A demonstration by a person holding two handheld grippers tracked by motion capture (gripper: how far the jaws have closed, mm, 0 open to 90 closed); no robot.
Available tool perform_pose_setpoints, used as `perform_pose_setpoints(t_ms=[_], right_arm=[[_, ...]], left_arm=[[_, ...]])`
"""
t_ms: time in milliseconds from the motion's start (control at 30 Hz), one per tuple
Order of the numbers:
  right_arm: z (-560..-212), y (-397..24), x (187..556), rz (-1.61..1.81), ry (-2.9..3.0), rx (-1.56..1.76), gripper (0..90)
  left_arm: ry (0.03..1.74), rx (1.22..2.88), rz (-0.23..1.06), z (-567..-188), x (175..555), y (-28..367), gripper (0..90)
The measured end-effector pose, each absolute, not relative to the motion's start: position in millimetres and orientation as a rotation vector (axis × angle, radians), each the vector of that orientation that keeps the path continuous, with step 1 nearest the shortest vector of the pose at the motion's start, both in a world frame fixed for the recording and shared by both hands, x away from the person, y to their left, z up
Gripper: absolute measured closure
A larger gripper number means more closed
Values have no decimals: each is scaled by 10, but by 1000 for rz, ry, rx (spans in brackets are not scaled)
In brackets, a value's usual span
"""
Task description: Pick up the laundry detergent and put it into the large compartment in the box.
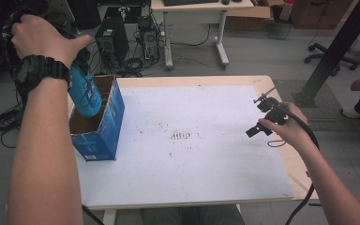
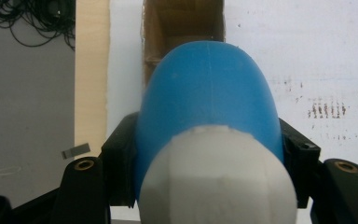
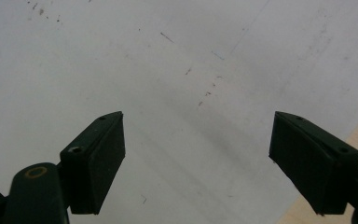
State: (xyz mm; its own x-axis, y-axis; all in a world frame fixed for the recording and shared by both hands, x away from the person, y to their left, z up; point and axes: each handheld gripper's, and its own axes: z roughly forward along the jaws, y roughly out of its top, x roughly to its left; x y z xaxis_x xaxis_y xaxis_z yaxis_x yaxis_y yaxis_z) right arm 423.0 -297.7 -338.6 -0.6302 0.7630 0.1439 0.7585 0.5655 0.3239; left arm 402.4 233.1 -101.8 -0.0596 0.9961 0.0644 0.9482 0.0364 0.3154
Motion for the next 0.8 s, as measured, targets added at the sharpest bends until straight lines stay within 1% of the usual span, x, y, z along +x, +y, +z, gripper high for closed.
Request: perform_pose_setpoints(t_ms=[800], right_arm=[[-3384,-2989,4235,555,2768,1361,185]], left_arm=[[2158,2038,387,-1262,4065,2464,376]])
